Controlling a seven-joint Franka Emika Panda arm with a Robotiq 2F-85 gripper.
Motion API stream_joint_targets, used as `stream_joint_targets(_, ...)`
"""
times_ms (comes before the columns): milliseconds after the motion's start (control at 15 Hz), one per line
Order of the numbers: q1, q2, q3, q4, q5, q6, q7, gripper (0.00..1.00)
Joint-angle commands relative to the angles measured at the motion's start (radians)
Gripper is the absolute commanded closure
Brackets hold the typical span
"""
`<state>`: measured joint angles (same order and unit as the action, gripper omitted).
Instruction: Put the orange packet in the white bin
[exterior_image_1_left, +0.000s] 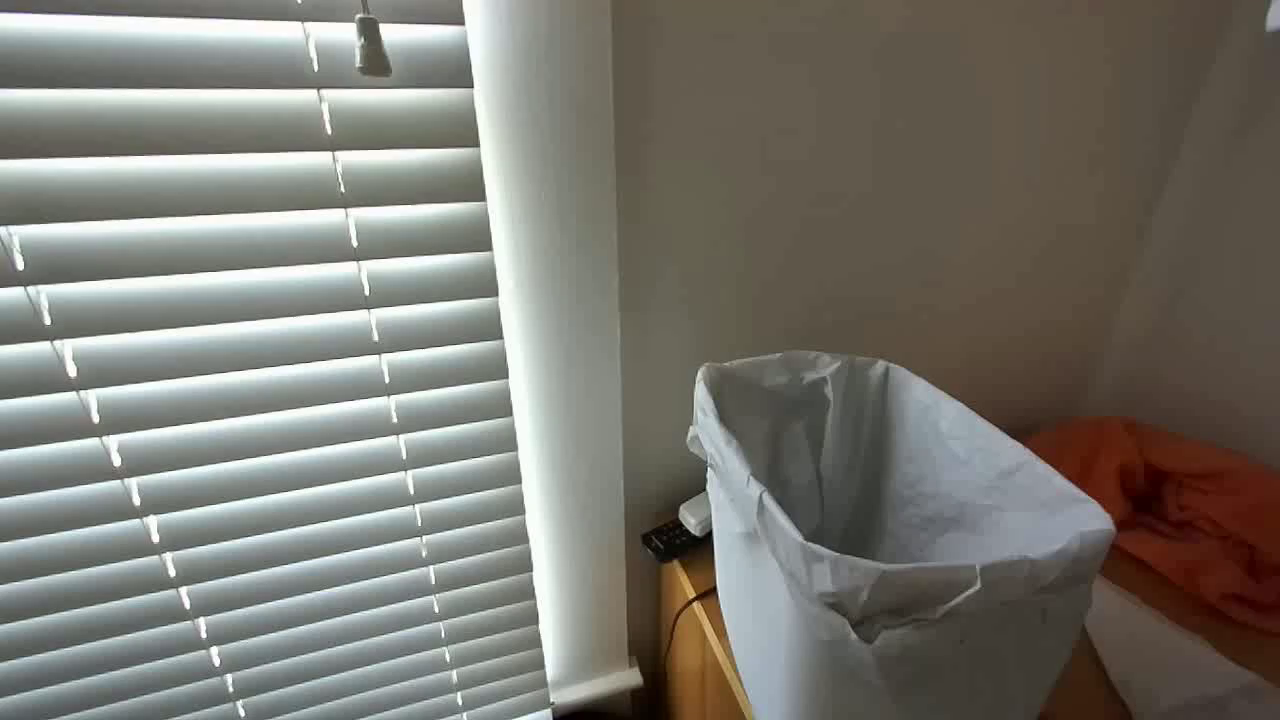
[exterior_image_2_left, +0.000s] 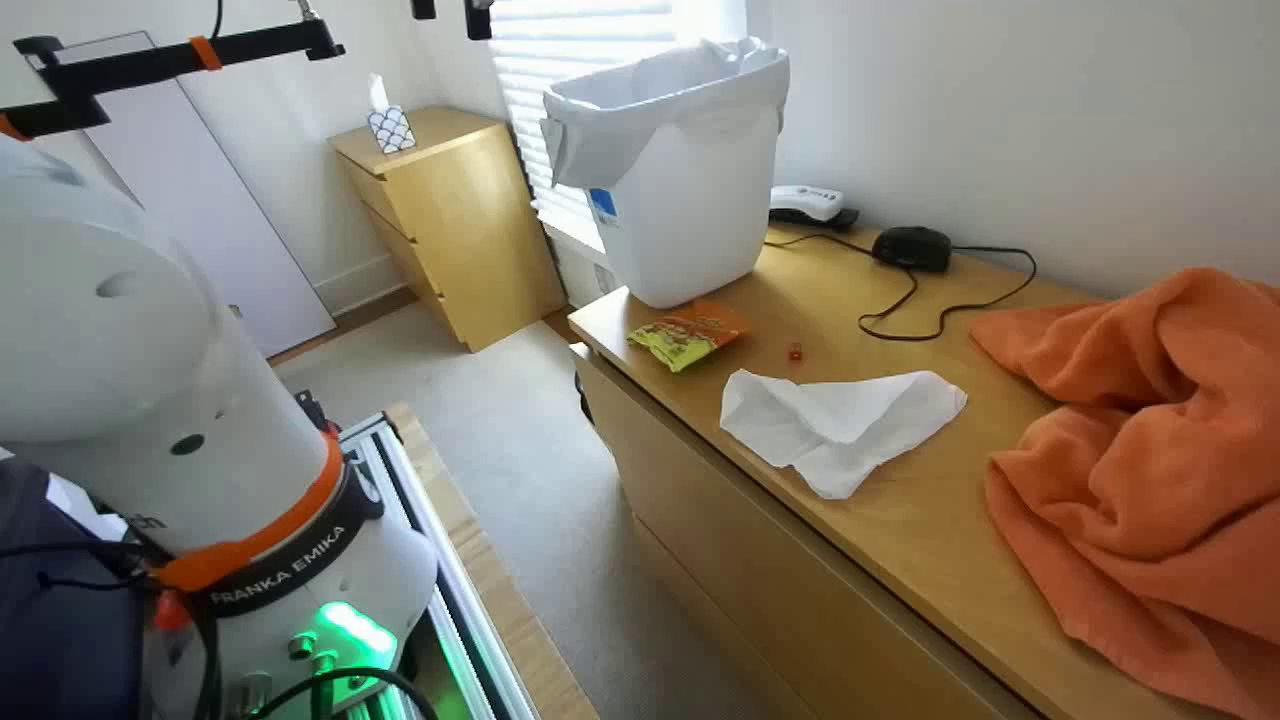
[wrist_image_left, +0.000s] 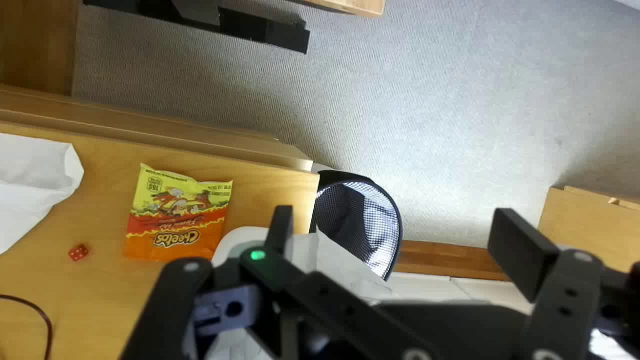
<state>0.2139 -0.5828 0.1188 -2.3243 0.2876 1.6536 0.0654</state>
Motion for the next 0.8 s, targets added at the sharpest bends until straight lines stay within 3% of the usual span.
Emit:
stream_joint_targets(0, -0.019, 0.000, 0.014, 0.003, 0.007, -0.005, -0.008, 0.00)
stream_joint_targets(467, -0.019, 0.000, 0.014, 0.003, 0.007, -0.005, -0.008, 0.00)
stream_joint_targets(733, -0.078, -0.017, -0.038, -0.056, 0.020, -0.013, 0.008, 0.00)
